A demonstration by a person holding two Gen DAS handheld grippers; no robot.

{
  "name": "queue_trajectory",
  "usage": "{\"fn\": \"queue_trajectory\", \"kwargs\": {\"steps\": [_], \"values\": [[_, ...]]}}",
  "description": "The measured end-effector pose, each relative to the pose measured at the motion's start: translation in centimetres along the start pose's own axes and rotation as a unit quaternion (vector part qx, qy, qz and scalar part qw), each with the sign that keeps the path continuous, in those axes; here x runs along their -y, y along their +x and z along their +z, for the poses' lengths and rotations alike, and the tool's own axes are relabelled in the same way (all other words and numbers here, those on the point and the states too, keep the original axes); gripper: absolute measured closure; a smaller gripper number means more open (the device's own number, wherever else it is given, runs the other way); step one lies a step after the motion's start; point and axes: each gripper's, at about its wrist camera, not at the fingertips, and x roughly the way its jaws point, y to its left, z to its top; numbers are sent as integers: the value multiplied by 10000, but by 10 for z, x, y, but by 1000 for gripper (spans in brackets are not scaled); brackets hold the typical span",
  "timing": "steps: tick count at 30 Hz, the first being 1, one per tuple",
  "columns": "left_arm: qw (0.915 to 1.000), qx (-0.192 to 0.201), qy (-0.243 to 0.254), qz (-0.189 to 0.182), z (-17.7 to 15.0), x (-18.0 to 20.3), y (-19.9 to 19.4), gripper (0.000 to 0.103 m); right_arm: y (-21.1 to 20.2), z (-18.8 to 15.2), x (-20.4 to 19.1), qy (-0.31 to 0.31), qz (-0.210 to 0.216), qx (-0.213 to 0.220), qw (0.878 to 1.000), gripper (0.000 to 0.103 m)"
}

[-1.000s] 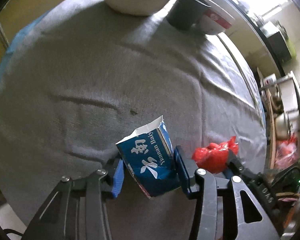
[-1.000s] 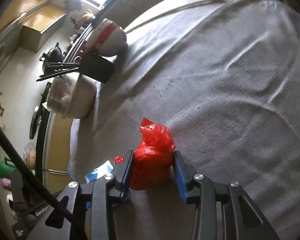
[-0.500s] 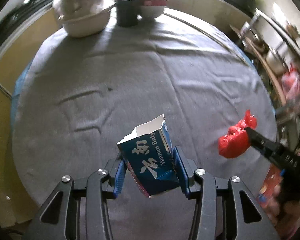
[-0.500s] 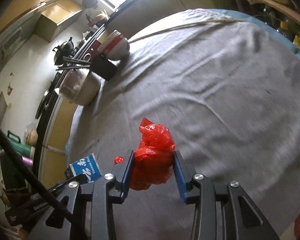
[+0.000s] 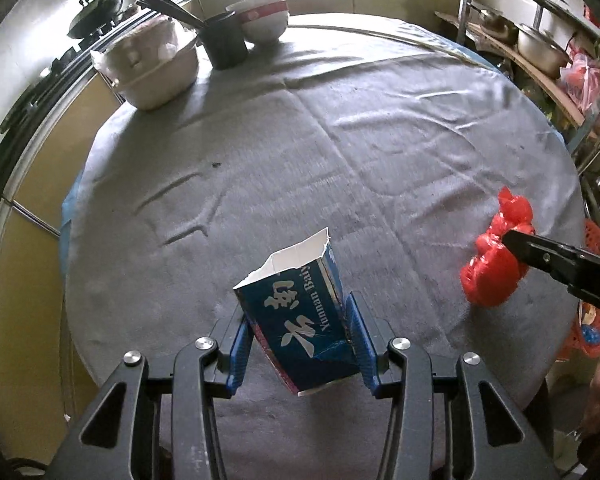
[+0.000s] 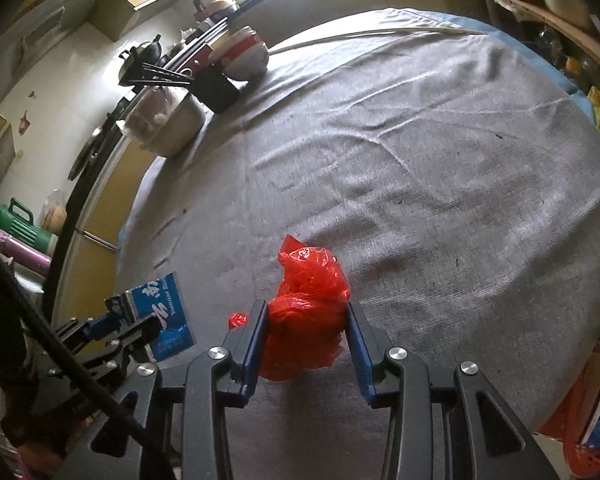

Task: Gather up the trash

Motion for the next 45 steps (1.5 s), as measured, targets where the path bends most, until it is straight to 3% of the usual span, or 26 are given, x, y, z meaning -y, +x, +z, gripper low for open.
{"fn": "queue_trajectory", "kwargs": {"steps": [14,21,31,40,45], "values": [[9999,-101,-6,104,4,0,9,54,8,8,3,346,181,-63,9992,44],[9999,-74,-82,-28,5,-5,8,40,5,7,4,456,207,-92,9987,43],[9929,-125,-693,-959,5,-45,-2,36,-1,4,12,699,130,-51,9975,42],[9842,-251,-1087,-1374,0,-58,2,33,17,0,4,767,21,-221,9968,42],[9813,-393,-1197,-1453,4,-52,14,33,27,-3,5,895,244,-305,9952,42]]}}
